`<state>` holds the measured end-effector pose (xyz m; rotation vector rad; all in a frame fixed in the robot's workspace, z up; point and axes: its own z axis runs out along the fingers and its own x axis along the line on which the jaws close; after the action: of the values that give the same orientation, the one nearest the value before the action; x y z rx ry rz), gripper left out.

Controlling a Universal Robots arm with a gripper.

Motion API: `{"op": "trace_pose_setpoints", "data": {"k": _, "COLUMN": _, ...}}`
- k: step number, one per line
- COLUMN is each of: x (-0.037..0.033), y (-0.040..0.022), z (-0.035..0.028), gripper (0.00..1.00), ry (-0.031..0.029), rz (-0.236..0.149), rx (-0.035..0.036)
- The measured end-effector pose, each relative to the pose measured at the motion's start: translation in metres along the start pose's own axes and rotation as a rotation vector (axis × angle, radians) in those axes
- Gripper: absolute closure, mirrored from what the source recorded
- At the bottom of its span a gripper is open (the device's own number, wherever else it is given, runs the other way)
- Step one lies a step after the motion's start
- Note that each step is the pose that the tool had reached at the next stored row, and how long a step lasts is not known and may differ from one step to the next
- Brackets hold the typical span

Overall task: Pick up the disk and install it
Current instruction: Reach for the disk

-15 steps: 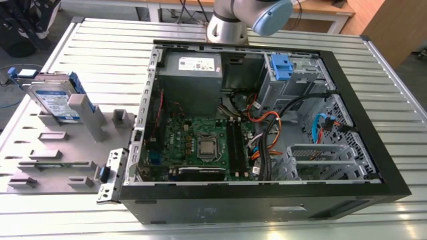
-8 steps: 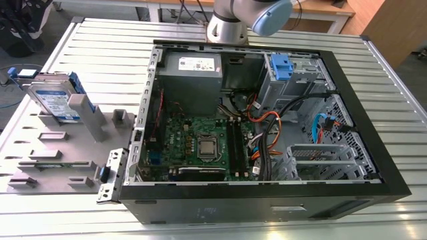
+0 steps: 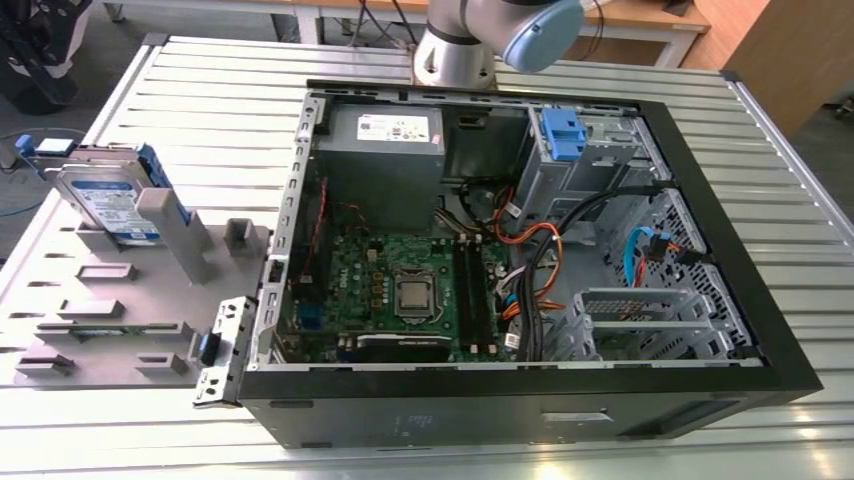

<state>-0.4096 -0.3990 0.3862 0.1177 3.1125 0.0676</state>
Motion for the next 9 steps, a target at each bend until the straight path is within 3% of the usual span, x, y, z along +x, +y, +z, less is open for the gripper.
{"op": "trace_pose_setpoints", "data": {"k": 9, "x": 0.0002, "y": 0.0, "z": 0.0, "gripper": 0.89, "ry": 0.0, "rz": 0.0, "rx": 0.0}}
